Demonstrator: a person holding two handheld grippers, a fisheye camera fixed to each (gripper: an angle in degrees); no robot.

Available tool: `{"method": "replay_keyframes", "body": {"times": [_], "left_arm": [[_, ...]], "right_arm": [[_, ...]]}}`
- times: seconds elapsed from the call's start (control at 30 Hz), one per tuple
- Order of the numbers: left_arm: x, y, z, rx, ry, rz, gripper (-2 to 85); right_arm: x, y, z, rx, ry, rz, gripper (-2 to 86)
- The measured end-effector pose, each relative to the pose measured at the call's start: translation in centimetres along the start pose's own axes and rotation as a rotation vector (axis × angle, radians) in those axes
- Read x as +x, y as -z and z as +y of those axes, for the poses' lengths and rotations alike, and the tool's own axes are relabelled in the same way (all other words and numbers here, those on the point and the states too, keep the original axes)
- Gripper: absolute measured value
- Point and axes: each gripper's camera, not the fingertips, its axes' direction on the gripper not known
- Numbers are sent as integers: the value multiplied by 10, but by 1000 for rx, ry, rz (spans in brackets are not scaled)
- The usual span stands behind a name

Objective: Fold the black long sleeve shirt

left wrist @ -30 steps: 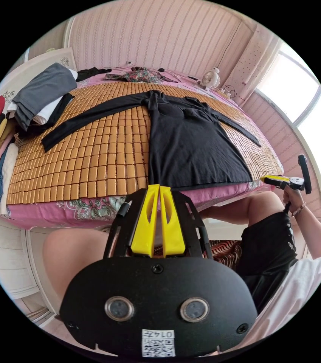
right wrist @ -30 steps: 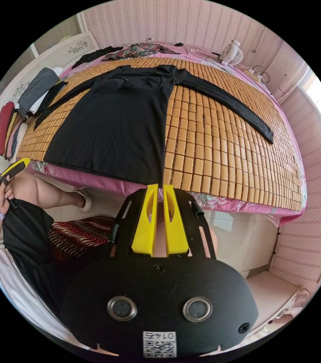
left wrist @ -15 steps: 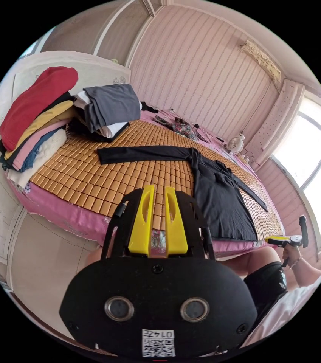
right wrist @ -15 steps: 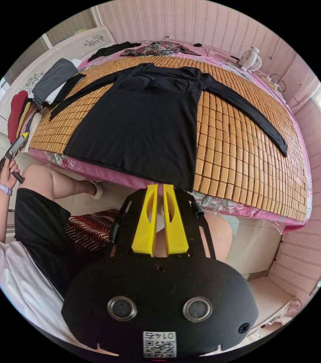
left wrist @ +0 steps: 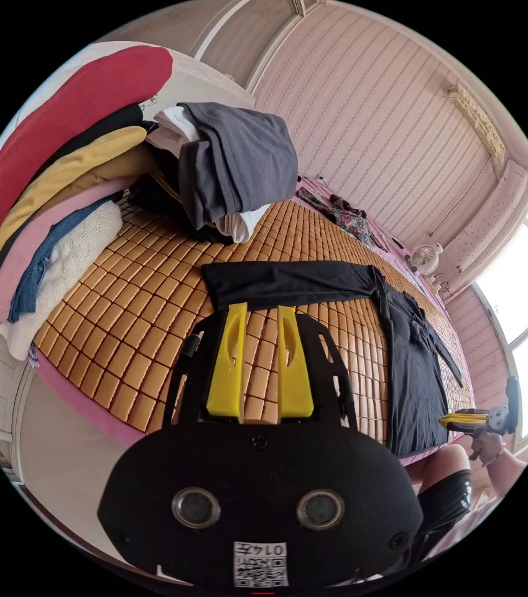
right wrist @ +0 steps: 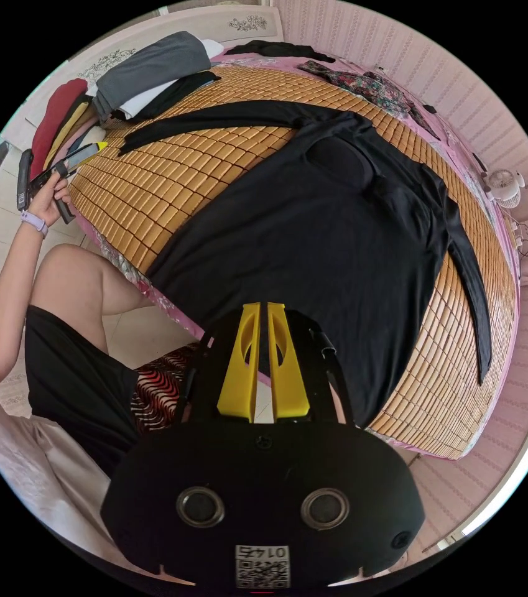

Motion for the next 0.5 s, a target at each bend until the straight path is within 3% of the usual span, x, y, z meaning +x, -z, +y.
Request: {"method": "replay_keyframes", "body": {"times": [0.2, 0.5], "left_arm": [[-28, -30, -26, -39, -21, -57, 85], [-51, -57, -52, -97, -18, 5, 70]], "right_arm": [[-31, -17, -82, 29, 100, -58, 1], [-82, -44, -202, 110, 228, -205, 2]]}}
